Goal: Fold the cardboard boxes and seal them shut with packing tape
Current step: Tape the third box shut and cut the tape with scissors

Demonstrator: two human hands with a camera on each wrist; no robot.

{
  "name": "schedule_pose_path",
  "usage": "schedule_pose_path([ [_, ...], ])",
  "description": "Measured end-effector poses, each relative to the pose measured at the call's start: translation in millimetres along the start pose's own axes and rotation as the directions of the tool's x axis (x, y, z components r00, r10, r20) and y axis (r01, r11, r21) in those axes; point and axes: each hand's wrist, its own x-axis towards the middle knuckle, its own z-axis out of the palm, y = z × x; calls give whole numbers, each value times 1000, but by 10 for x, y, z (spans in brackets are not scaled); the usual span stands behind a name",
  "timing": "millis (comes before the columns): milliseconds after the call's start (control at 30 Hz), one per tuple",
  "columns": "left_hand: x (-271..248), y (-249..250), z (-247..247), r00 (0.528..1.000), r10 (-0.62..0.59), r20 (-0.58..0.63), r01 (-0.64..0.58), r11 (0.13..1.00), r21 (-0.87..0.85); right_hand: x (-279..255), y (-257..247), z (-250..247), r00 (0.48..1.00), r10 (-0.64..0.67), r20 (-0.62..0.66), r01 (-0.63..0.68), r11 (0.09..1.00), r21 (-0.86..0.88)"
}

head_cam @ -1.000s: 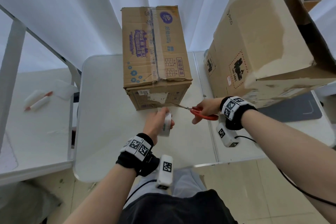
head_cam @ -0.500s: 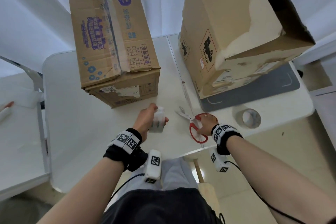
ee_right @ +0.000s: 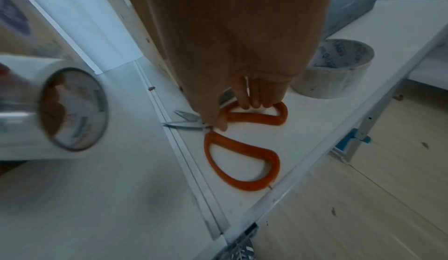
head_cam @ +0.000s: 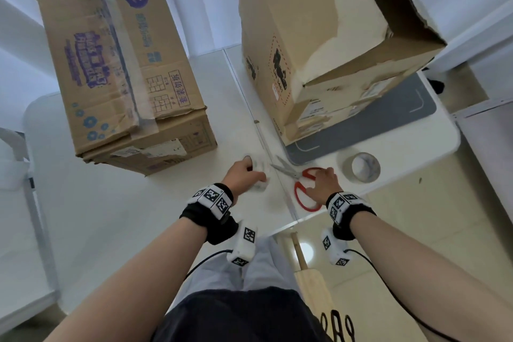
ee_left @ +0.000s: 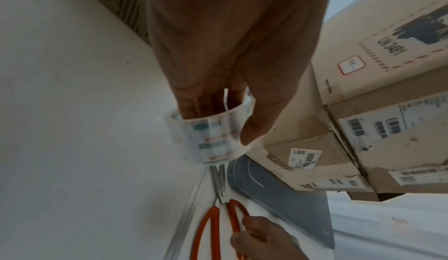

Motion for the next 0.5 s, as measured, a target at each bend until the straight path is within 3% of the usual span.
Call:
schedule_pose_path([
  [67,23,-1,13,1000,18,-1,-18,1000,-2,-31,-51,-86,992,-35,-124,41,998,48],
  [133,27,6,14,999,33,5,-32,999,-41,-109,-161,-194,981,-71,-180,129,933,335],
  [200,13,38,19,997,75,12,-74,995,-71,-252,-346,-304,980,-198,-3,149,729,668],
  [233,-4,59,22,995,95,7,-94,992,-85,-318,-434,-342,958,-278,72,129,642,756],
  [333,-27,80,-15,993,118,3,-117,984,-137,-388,-601,-352,905,-416,92,180,569,802],
  [433,-55,76,-94,993,118,-21,-120,983,-139,-392,-675,-317,887,-455,77,219,561,798],
  [500,-79,86,-157,979,157,-132,-157,988,9,-417,-717,-308,884,-464,64,240,566,789],
])
